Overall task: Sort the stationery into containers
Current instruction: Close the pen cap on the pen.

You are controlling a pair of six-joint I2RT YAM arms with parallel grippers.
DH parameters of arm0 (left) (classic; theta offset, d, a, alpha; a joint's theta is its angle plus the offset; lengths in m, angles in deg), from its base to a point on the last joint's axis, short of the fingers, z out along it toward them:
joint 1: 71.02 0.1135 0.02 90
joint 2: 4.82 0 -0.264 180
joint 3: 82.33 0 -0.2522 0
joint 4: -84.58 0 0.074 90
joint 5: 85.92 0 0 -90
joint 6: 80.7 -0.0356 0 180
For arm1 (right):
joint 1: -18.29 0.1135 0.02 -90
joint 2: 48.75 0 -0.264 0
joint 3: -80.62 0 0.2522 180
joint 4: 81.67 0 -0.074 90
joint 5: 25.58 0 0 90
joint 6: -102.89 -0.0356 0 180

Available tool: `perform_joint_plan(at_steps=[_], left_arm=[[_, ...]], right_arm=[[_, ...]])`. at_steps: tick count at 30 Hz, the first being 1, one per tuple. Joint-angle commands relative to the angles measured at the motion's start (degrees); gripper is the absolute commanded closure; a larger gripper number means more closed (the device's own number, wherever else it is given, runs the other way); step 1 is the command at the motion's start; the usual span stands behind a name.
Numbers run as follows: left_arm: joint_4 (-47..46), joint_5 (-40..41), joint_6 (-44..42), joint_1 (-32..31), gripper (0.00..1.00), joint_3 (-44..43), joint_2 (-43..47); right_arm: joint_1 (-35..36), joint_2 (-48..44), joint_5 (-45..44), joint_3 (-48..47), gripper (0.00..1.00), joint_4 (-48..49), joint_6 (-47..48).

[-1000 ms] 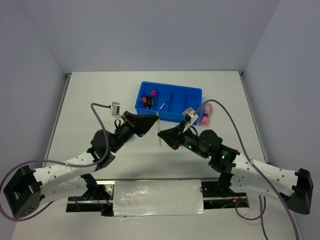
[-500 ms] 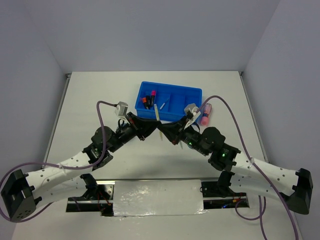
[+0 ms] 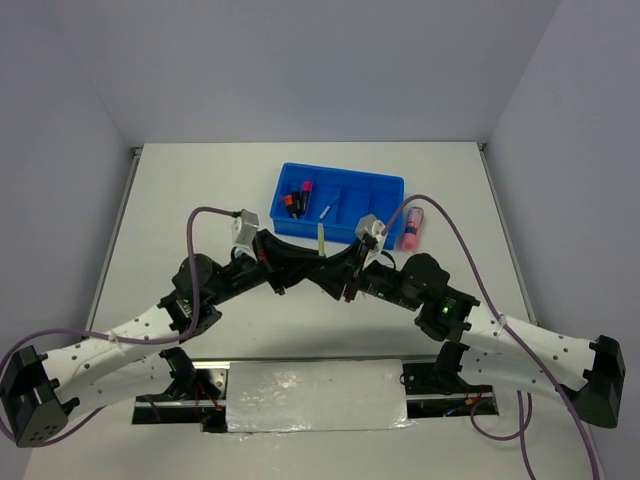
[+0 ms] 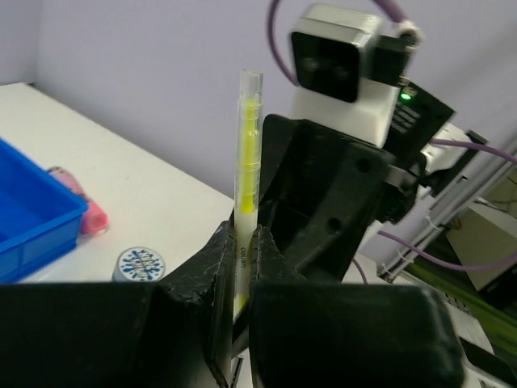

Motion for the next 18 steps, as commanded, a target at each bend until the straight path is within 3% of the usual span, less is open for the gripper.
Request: perform_joint_plan(at_steps=[1,4,6,8,9,11,18], left_arm=[[-5.9,-7.1,-1.4,-0.2,1.0,-2.0,1.1],[-5.8,-6.3,-1.5,-0.2,1.0,-1.7,0.9],[-4.2,-4.9,-1.8,-0.2,0.95,-2.0,1.3],[-0.9,-1.7,-2.7,-0.2,0.76,-2.6,1.5],[-0.1,-1.0,-3.4,-0.2,0.62,-3.1,2.0],[1.1,0.4,-3.9,-0.2,0.45,-4.0,2.2],[8.6,3.9,-8.3,-0.2,0.37,-12.6,0.9]], right_arm=[[0.3,0.0,4.4,-0.7,0.68,3.3,0.7],[0.3,-0.1,5.1,-1.1,1.0,3.4,0.6],[0.3,-0.4,5.6,-1.2,1.0,3.4,0.6],[0.3,-0.8,5.7,-1.2,1.0,3.4,0.5],[0.3,-0.9,5.7,-1.1,1.0,3.0,0.4],[0.3,-0.7,5.4,-1.0,1.0,2.8,0.4],[0.3,1.0,5.7,-0.7,1.0,2.6,-0.7]])
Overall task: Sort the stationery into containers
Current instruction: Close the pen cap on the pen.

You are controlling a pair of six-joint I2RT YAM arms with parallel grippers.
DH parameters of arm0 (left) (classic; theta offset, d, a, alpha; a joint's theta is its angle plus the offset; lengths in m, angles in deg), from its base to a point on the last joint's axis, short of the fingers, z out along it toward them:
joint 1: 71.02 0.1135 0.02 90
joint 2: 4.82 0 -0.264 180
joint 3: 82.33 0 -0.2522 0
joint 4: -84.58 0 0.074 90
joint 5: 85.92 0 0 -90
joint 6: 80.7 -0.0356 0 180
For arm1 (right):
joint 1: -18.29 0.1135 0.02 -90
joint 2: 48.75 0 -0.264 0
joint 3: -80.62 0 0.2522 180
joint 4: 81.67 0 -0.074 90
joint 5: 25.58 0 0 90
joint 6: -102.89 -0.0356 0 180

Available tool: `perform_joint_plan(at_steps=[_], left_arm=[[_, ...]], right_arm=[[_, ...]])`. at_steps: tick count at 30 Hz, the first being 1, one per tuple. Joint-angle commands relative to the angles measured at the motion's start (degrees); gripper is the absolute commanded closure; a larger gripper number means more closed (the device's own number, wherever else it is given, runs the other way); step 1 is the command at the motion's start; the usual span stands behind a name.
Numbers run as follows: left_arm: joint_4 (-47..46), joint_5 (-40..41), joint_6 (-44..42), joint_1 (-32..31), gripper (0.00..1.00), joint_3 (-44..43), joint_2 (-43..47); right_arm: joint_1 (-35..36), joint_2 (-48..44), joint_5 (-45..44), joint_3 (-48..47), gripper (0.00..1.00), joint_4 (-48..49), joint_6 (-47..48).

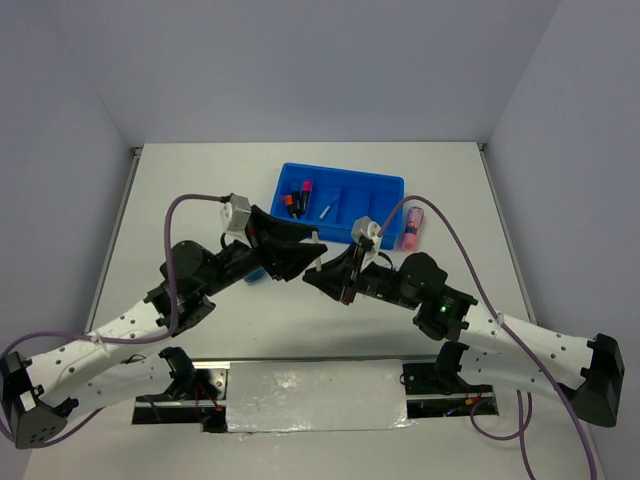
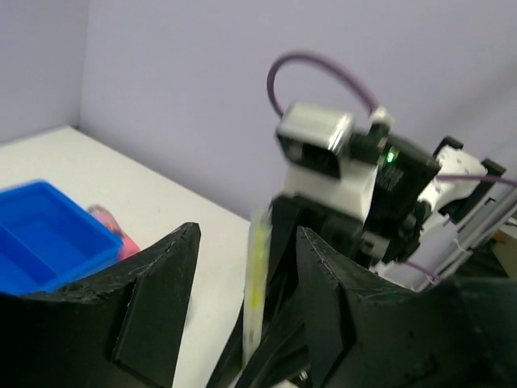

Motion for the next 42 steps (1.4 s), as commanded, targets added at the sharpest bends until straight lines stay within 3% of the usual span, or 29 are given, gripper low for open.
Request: perform_joint_plan(at_steps=[1,8,16,18,22,25,26,29,36,42], left_arm=[[0.9,2.7,-3.9,-0.1,0.37,-5.3,-0.3],[1.5,3.1,-5.1,-0.1,0.39,-7.2,-0.6],[2.7,4.2,-5.0,-0.1,0.49,-6.5,-1.2],[2.7,4.1,-4.6,-0.1,0.56,-6.4,-1.4],[2.4,2.6,-4.0,0.0,0.78,-6.1,-1.7],[2.8,1.8,-3.6,0.0,0.8,-5.9,-2.2],[2.8,1.4,-3.4,0.0,0.89,-5.8,-2.2],[3.1,1.2,-2.9,0.0,1.0,-5.1,-2.1],[4.7,0.7,-1.9,0.0,1.0,-2.8,-2.1],[3.8,1.1,0.7,-0.1,1.0,4.6,-0.8]], right_arm=[[0.3,0.6,0.7,-0.7,1.0,2.0,-0.3],[0.3,1.8,0.2,-2.8,1.0,-0.9,0.2],[0.3,0.8,0.2,-3.2,1.0,-1.3,0.4],[0.3,0.7,0.1,-3.6,1.0,-1.6,0.5],[0.3,1.2,-0.6,-4.5,1.0,-2.5,0.9],[0.3,1.6,-1.1,-5.6,1.0,-3.2,1.4],[0.3,1.7,-1.3,-5.9,1.0,-3.4,1.5],[0.3,2.3,-3.1,-7.8,1.0,-4.0,2.4],[-1.1,6.6,-7.7,-19.0,1.0,-5.8,5.2],[-2.8,10.5,-7.3,-29.4,1.0,-6.7,5.8]])
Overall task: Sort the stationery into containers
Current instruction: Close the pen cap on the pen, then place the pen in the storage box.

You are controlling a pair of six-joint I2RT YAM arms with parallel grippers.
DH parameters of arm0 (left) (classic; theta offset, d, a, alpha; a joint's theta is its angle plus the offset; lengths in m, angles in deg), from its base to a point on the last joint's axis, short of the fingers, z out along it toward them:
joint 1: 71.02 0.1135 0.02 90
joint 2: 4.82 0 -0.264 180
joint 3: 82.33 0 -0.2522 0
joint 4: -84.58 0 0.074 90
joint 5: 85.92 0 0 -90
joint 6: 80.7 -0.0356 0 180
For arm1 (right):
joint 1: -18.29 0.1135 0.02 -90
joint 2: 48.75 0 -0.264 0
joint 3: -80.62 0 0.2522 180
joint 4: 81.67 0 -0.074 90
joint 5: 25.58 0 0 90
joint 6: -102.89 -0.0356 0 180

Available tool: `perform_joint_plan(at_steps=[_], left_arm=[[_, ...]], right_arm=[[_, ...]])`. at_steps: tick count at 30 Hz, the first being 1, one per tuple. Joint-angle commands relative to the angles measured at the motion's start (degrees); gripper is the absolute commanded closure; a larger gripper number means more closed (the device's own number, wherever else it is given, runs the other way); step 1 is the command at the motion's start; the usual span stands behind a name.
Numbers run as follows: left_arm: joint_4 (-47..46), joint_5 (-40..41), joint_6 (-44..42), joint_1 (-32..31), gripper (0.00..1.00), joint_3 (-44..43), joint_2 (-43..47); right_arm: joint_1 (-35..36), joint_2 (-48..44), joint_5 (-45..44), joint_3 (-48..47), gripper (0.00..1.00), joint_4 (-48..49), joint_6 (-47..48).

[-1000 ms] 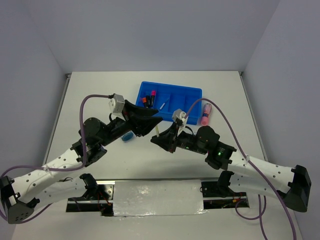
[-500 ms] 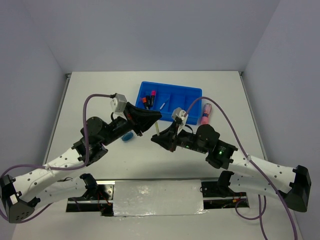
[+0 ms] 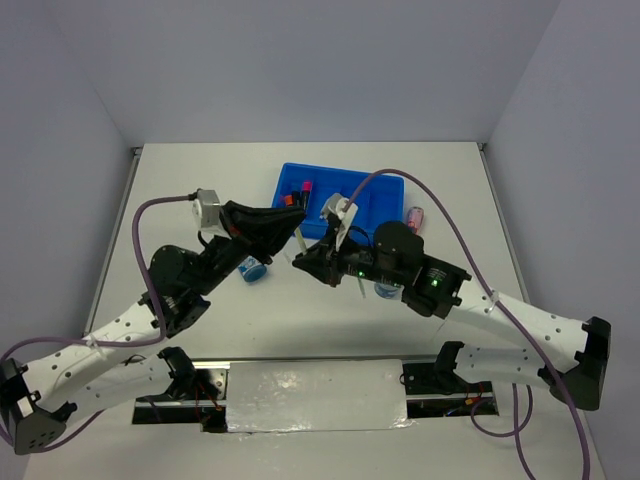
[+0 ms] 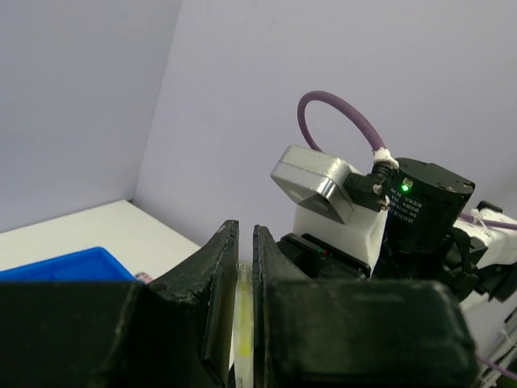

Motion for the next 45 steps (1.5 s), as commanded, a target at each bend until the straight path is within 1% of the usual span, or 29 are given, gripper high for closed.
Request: perform_joint_plan(at_steps=[1,4,5,7,12,13,14,16,17,19,20,21,23,24,28,29,30,31,32,34,35,37,38,39,41,42,43,44,45], left_arm=[[8.4,-7.7,3.9,-1.4,1.0,7.0,-1.3],[7.2,-8.7,6.2,-1.6,1.0,11.5,-0.8],[4.8,-9.1,6.9,-1.7,1.0,12.8,-0.6],[3.2,-9.1,8.1,-2.6,1.0,15.4,-0.6],[6.6,-6.3,7.2,-4.2,1.0,16.0,0.7],[8.2,-4.9,6.5,-4.2,1.0,15.3,1.3],[12.9,-1.7,5.9,-4.2,1.0,14.3,2.5],[18.9,2.6,3.3,-4.2,1.0,8.3,3.3],[23.8,6.5,0.9,-4.2,1.0,3.4,3.2],[27.2,8.7,-1.1,-4.1,1.0,-1.4,2.3],[28.6,9.7,-1.8,-4.0,0.96,-3.6,0.8],[30.6,10.9,-3.0,-4.0,0.82,-7.8,0.0],[32.1,12.2,-3.6,-3.9,0.64,-11.2,-2.4],[32.7,13.3,-4.2,-3.9,0.52,-14.0,-3.0],[34.0,17.5,-4.2,-3.8,0.38,-18.9,-5.1],[34.2,18.4,-4.0,-3.8,0.3,-19.9,-5.7],[34.6,19.1,-3.8,-3.8,0.09,-22.5,-6.1],[35.2,19.6,-4.1,-3.8,0.01,-24.4,-6.5],[37.0,20.2,-4.1,-3.8,0.01,-28.4,-7.5],[41.3,24.2,-3.0,-3.8,0.01,-32.6,-8.3],[46.2,31.1,-2.1,-3.8,0.01,-36.7,-9.0],[52.5,40.6,1.4,-3.6,0.01,-40.6,-9.9],[55.7,47.6,2.4,-3.1,0.01,-44.4,-11.1],[60.7,49.5,2.9,-2.1,0.01,-45.8,-11.7],[64.0,52.5,2.7,-1.1,0.01,-48.4,-12.8],[67.1,56.0,2.9,-0.3,0.01,-48.7,-12.9],[68.9,57.5,3.3,0.1,0.01,-49.0,-12.8],[71.2,58.3,4.3,1.1,0.01,-48.6,-12.3],[71.2,57.7,4.1,1.4,0.01,-47.6,-11.6]], right_arm=[[-2.1,0.5,-4.9,-12.0,1.0,12.4,0.5],[-2.3,1.6,-5.1,-15.8,1.0,12.6,0.5],[-2.3,1.7,-5.0,-17.0,1.0,12.7,0.1],[-2.3,2.6,-4.8,-18.4,1.0,13.2,0.0],[-2.4,5.8,-3.4,-23.6,1.0,10.9,-0.5],[-2.4,6.2,-3.1,-23.7,1.0,9.9,-0.4],[-2.4,6.6,-3.0,-22.4,1.0,9.0,-0.3],[-2.4,7.0,-3.7,-19.5,1.0,7.2,-0.4],[-2.4,6.8,-2.5,-15.4,1.0,7.5,-0.8],[-2.3,6.3,-0.3,-11.5,1.0,8.2,-1.6],[-2.4,6.1,1.1,-8.2,1.0,8.7,-2.5],[-2.3,5.6,2.2,-6.9,1.0,8.8,-2.9],[-2.3,5.3,3.0,-3.6,1.0,9.3,-4.1],[-2.2,4.7,2.8,-2.6,1.0,10.0,-4.5],[-2.3,4.3,2.8,0.4,1.0,10.5,-5.5],[-2.3,4.3,2.3,1.2,1.0,10.4,-5.7],[-2.3,4.6,1.8,1.6,1.0,10.1,-5.8],[-2.3,4.9,1.0,1.8,1.0,9.5,-5.8],[-2.4,6.0,-2.3,1.7,1.0,8.6,-6.1],[-4.0,7.3,-5.4,1.2,1.0,5.8,-7.1],[-5.0,8.4,-6.3,0.7,1.0,5.3,-8.9],[-6.8,9.3,-5.8,0.5,1.0,4.9,-10.7],[-8.5,10.0,-5.6,0.1,1.0,4.8,-12.0],[-9.2,10.3,-5.4,-0.1,1.0,4.6,-12.4],[-11.4,11.5,-6.3,-1.6,1.0,3.7,-13.8],[-12.3,12.2,-7.2,-2.4,1.0,2.0,-14.5],[-14.9,14.4,-10.0,-4.8,1.0,1.1,-17.0],[-16.5,16.1,-12.1,-6.4,1.0,-3.2,-18.5],[-18.0,17.9,-14.0,-8.4,1.0,-5.0,-20.0]])
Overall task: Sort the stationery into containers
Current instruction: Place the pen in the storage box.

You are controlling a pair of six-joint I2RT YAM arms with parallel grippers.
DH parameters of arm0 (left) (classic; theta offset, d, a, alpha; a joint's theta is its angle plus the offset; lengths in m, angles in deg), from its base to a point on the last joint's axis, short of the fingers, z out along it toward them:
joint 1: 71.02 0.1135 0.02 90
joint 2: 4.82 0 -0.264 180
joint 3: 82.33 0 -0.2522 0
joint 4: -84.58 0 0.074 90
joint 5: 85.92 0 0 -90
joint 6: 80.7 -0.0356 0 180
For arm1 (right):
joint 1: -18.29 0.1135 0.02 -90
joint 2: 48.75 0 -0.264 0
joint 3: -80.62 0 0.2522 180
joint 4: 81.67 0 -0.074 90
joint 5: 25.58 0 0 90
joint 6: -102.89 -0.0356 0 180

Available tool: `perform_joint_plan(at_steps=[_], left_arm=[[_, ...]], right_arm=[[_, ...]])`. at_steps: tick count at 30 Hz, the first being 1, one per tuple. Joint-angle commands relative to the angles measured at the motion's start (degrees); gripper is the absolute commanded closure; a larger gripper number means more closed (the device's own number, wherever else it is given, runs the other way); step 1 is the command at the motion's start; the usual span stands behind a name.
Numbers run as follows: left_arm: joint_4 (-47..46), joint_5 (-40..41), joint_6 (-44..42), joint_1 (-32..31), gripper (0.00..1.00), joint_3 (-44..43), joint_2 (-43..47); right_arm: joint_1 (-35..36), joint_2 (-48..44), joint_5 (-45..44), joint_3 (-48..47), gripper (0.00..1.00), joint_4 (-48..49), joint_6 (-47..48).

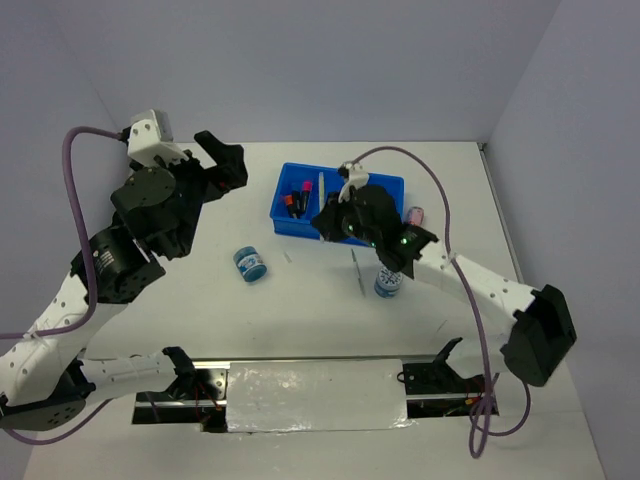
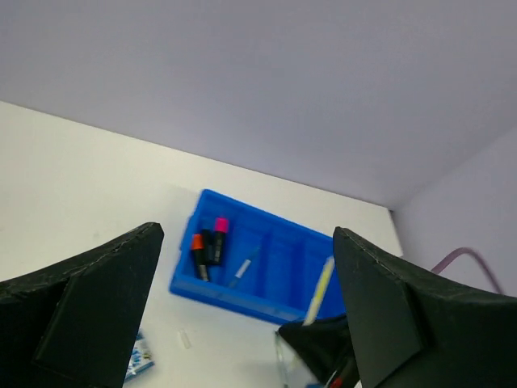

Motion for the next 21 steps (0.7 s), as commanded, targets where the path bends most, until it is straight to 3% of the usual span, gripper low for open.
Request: perform_joint_plan(at_steps=[1,6,11,16,21], left_arm=[[8.1,6.6,1.0,1.2,0.01,4.2,2.0],[2.9,-4.5,-2.5,1.4,0.01,17.5,8.0],[7.6,-7.4,-0.8,1.6,0.01,24.0,9.1],[8.3,-10.2,-1.9,1.6,0.01,27.6,11.5],[8.3,-9.8,-1.9,1.7,0.01,29.3,12.4]], right_arm=[[-5.2,7.4,-7.4,-10.8,1.0,-6.1,-7.3],[-10.4,22.4,-13.7,-25.3,1.0,-15.4,-9.1],[-12.3,34.4,-14.3,-36.2,0.97,-17.9,-9.5],[-12.9,43.2,-13.5,-43.4,0.93,-21.1,-9.6],[-13.0,44.6,-13.1,-42.7,0.88,-20.8,-11.8]])
